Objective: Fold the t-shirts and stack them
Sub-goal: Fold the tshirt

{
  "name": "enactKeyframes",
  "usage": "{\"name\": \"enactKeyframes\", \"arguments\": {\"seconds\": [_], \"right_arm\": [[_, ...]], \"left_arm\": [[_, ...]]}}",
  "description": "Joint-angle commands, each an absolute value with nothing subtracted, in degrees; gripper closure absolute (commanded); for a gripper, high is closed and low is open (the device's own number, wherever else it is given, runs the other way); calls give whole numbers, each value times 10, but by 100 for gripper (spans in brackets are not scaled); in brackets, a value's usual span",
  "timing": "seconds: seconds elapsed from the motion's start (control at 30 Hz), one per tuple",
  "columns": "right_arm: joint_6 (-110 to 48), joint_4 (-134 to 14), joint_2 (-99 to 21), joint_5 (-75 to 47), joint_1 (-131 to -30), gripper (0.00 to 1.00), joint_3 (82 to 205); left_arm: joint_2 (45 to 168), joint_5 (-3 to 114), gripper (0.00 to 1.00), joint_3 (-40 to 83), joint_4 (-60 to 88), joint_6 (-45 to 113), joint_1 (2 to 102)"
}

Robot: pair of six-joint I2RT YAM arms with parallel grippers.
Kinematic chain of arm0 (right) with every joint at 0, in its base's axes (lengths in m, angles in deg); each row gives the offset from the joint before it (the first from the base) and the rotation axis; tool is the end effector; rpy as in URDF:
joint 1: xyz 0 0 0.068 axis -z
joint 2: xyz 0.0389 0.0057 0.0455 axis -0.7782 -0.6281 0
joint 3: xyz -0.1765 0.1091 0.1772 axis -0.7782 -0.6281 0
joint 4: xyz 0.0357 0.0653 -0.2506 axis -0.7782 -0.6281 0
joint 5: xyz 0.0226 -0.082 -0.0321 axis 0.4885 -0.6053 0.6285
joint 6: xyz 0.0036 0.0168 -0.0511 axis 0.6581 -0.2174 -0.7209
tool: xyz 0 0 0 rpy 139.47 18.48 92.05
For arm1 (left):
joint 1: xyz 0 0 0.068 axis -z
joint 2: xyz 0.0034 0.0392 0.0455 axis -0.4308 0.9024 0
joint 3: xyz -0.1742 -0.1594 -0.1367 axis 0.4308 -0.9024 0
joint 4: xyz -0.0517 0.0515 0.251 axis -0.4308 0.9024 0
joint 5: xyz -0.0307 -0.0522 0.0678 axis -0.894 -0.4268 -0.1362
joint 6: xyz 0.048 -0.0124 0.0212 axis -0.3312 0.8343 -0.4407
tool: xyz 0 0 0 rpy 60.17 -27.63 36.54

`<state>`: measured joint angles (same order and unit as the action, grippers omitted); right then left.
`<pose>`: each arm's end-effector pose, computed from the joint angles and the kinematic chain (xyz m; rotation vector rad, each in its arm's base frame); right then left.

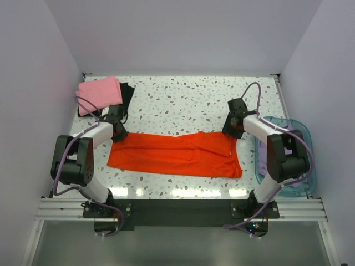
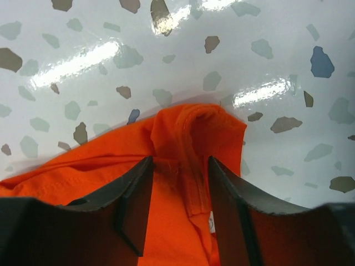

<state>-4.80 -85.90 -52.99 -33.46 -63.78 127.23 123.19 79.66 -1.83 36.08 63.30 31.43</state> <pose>0.3206 0.0649 0.1843 0.5275 2.5750 0.0061 0.2969 -0.0209 0.1567 -0.8666 2.4571 0.0916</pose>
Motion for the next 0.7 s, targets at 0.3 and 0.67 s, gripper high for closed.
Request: {"name": "enactKeyframes", "arguments": {"seconds": [0.3,0.67], "right_arm": [[-27,-834,-649,-316,-609,93,1383],[-53,-853,-686,-287,-584,73,1476]], "left_arm": [[1358,813,78,99,343,645,311],[1371,796,75,152,358,641,282]]}}
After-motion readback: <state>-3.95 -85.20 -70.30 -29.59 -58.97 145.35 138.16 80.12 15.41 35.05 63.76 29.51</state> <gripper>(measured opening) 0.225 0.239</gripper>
